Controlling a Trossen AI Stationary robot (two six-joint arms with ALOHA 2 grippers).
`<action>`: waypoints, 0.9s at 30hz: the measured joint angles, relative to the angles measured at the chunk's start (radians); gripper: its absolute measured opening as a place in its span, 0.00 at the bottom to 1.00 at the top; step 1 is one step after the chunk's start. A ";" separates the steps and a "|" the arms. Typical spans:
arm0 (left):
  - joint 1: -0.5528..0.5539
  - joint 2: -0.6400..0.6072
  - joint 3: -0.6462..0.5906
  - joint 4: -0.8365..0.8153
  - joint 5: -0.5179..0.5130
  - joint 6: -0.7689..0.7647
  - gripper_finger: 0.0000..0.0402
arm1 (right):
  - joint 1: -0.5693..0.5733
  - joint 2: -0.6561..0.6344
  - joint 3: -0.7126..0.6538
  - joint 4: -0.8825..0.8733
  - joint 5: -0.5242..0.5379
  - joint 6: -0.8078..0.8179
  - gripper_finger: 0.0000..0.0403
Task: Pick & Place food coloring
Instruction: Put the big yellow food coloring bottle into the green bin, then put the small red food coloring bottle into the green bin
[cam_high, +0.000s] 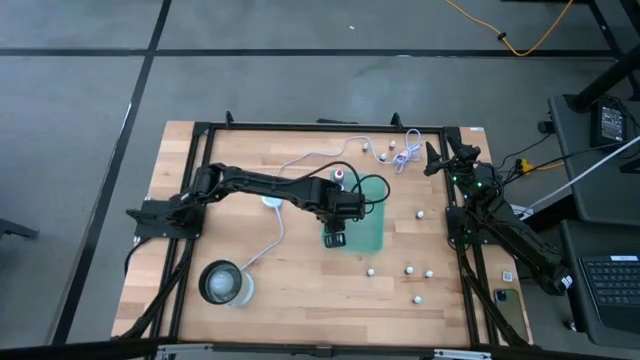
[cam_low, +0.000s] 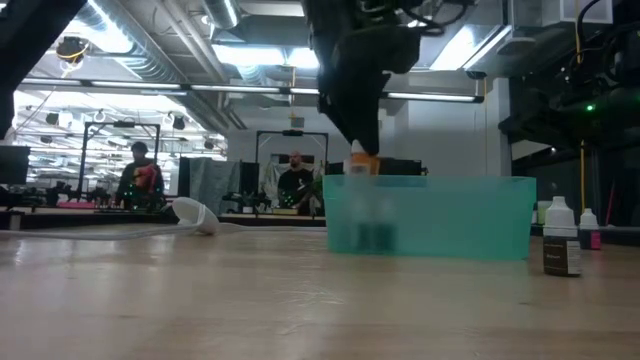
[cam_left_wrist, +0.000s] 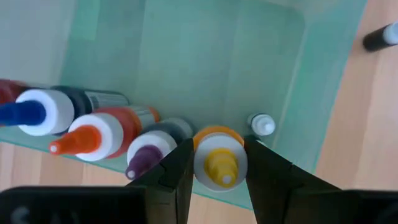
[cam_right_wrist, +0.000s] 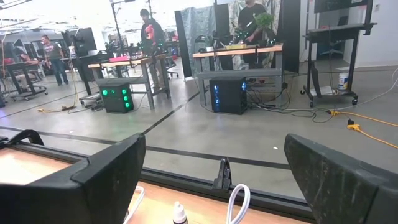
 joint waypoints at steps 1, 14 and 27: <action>0.001 0.000 -0.007 0.003 0.000 0.000 0.28 | 0.000 0.000 0.000 0.000 0.000 0.000 0.95; 0.002 -0.002 -0.054 0.019 0.011 0.006 0.35 | 0.000 0.000 0.000 0.000 0.000 0.000 0.95; 0.002 -0.030 -0.008 -0.024 0.031 0.006 0.57 | 0.000 0.000 0.000 0.000 0.000 0.000 0.95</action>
